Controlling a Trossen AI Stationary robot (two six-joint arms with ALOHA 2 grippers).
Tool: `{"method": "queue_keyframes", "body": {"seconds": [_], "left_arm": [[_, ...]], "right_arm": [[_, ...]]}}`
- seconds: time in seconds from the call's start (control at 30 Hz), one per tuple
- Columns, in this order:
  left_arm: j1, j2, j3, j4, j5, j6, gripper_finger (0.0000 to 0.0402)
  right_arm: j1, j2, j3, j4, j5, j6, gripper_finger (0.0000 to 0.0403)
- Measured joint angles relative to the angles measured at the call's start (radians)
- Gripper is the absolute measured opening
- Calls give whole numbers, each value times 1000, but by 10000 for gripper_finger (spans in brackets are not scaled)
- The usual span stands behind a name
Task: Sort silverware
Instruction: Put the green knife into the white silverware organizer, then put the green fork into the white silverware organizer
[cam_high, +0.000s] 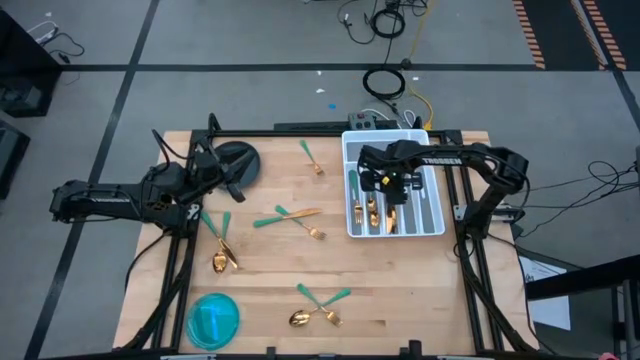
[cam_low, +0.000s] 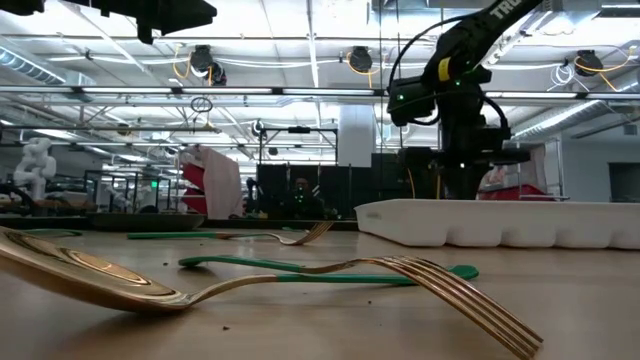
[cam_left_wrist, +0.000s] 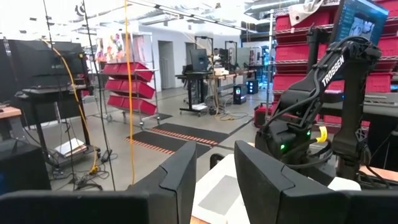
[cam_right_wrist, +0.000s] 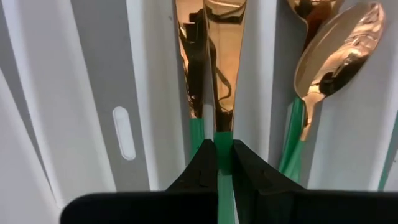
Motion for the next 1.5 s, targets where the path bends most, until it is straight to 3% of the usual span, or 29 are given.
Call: {"method": "queue_keyframes", "body": {"seconds": [0.8,1.27,1.5], "left_arm": [[0,0,0,4,1,23,116],[0,0,0,11,1,23,116],[0,0,0,11,1,23,116]], "right_arm": [[-19,91,0,27,-10,71,5],[-37,92,-2,57,-33,166,125],[-36,69,5,75,-28,210,142]]}}
